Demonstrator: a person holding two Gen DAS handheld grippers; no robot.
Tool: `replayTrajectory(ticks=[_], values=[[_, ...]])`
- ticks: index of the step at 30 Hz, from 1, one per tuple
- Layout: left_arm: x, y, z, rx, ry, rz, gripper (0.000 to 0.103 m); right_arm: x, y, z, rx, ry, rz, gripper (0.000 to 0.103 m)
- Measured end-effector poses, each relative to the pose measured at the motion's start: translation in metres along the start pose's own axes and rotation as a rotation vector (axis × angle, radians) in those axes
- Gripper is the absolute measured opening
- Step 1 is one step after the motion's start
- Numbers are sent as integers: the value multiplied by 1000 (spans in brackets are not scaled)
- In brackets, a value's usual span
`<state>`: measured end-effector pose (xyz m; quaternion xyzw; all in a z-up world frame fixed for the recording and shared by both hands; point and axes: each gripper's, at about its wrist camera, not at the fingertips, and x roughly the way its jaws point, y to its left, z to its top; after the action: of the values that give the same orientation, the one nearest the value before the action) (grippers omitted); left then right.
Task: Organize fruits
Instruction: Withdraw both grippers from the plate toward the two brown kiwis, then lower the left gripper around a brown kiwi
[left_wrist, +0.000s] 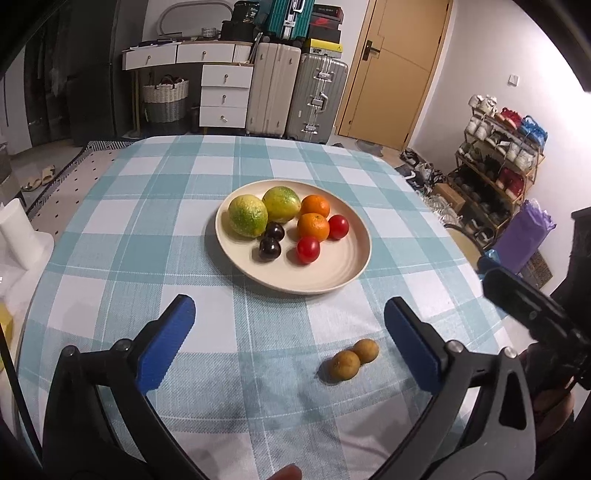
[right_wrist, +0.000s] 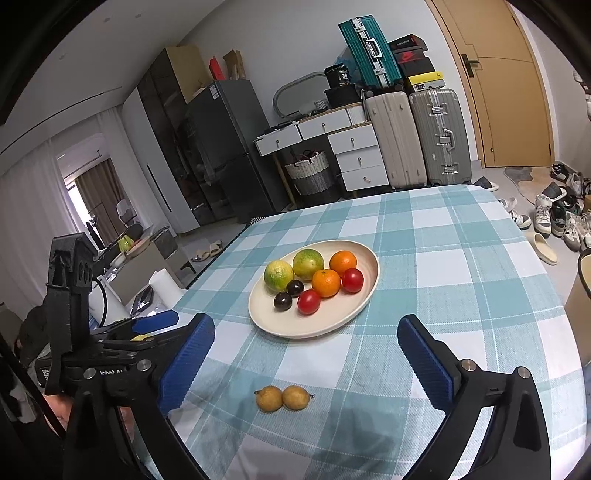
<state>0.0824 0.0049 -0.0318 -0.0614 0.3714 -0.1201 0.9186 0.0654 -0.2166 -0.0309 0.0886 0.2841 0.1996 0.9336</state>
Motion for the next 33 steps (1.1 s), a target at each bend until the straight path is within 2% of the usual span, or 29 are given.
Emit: replayTrajectory(ticks=[6, 20, 33], values=[[4, 1, -7, -4, 23, 9, 102, -6, -3, -4, 8, -1, -4, 103], [38, -11, -31, 45, 144, -41, 102, -3, -13, -14, 35, 29, -10, 103], [60, -16, -43, 70, 209, -32, 102, 2, -24, -20, 71, 51, -10, 103]])
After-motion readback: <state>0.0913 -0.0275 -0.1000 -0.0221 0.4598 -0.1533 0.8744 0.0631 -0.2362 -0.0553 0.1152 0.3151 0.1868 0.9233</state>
